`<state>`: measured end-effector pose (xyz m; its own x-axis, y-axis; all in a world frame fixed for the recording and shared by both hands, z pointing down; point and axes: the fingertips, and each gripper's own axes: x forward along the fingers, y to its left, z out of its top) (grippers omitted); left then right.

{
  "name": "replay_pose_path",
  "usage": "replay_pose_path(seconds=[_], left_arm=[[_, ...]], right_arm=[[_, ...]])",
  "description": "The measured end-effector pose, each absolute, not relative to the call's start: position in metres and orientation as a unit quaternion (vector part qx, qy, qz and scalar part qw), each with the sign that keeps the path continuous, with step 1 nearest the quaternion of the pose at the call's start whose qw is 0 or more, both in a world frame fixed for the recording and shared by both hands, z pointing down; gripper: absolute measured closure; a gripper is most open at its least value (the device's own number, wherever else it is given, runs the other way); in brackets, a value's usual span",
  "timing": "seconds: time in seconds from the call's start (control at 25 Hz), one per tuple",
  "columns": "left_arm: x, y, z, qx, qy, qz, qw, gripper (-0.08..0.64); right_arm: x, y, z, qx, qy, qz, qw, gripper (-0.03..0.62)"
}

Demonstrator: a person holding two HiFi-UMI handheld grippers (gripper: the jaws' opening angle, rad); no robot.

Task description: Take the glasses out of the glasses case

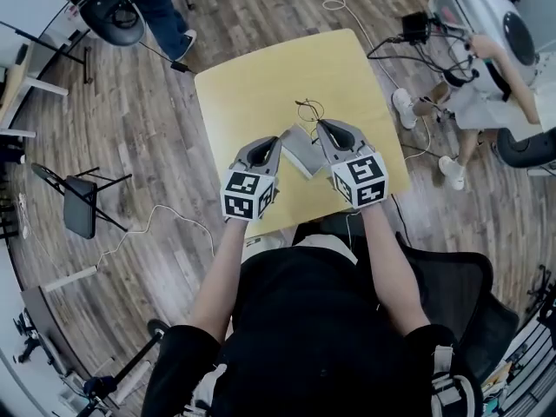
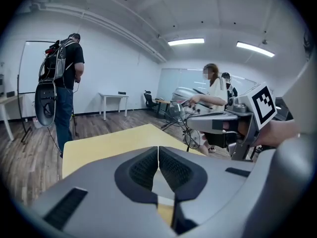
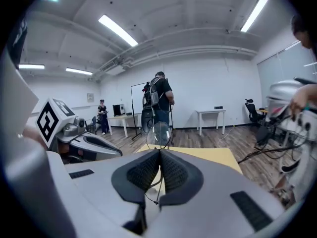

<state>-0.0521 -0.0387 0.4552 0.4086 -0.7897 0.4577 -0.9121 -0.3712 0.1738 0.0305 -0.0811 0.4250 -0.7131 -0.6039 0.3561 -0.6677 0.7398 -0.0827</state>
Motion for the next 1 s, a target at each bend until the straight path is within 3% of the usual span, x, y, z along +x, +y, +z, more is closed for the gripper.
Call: replay_pose_path(seconds=[0.6, 1.0], left_arm=[[-0.028, -0.067, 0.326, 0.847, -0.514, 0.048, 0.129, 0.535], [-0.035, -0.059, 0.291, 0.847, -0.521, 0.024, 0.104, 0.535]], right_arm=[[0.093, -0.090, 0.290, 0.410, -0.910, 0.044, 0.037, 0.569], [0.105, -0.078, 0.259, 0.414, -0.910, 0.034, 0.004, 0.569]])
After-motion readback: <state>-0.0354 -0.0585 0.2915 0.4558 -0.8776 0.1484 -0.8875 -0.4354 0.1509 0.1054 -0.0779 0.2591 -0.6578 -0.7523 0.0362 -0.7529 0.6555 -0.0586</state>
